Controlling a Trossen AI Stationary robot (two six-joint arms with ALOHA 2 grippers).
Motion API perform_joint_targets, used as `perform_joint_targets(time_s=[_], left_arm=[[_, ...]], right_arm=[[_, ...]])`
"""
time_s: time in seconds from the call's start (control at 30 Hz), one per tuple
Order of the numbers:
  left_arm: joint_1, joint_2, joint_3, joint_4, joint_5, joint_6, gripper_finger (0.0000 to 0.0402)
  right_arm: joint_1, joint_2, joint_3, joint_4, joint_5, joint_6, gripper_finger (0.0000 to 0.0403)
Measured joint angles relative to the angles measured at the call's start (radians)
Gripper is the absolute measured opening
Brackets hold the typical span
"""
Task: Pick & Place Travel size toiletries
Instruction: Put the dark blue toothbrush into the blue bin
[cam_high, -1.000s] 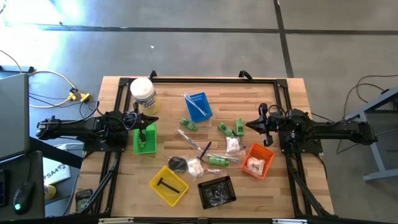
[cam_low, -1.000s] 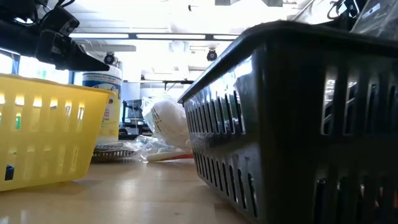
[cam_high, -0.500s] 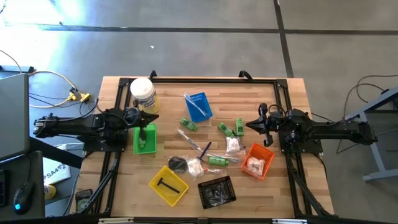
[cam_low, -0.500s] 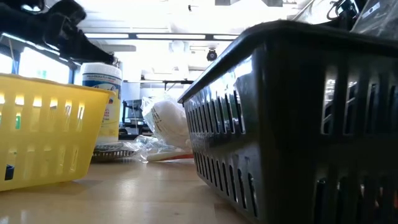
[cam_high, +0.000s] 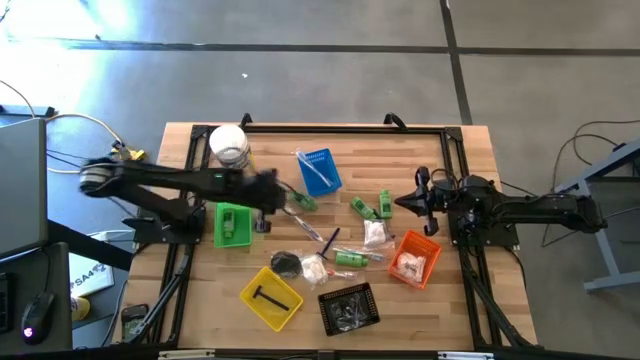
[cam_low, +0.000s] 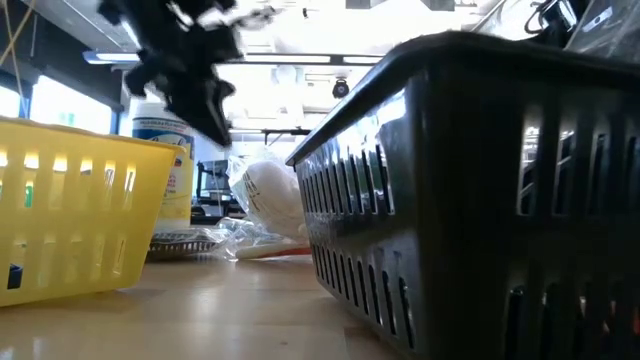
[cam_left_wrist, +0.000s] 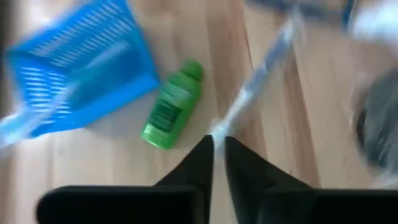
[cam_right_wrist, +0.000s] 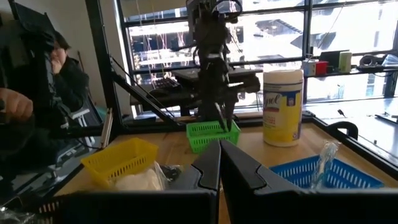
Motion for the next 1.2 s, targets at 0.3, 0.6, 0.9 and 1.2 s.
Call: perform_joint_targets(time_s=[0.3, 0.6, 0.9, 1.2], left_arm=[[-0.001, 0.347, 0.214, -0.198, 0.001, 0.108, 0.0185], [0.0, 0.42, 0.265, -0.206, -0.002, 0.239, 0.0276], [0.001, 0.448, 0.265, -0.184, 0.063, 0.269, 0.0278], [0.002, 0.474, 0.263, -0.148, 0.072, 0.286, 0.0278]], right_arm=[[0.0, 0.0, 0.0, -0.022, -0.027, -0.014, 0.0002], [0.0, 0.0, 0.0, -0.023, -0.051, -0.016, 0.0002], [0.0, 0.0, 0.0, -0.023, -0.048, -0.02, 0.0002], [0.0, 0.0, 0.0, -0.022, -0.046, -0.019, 0.0002]])
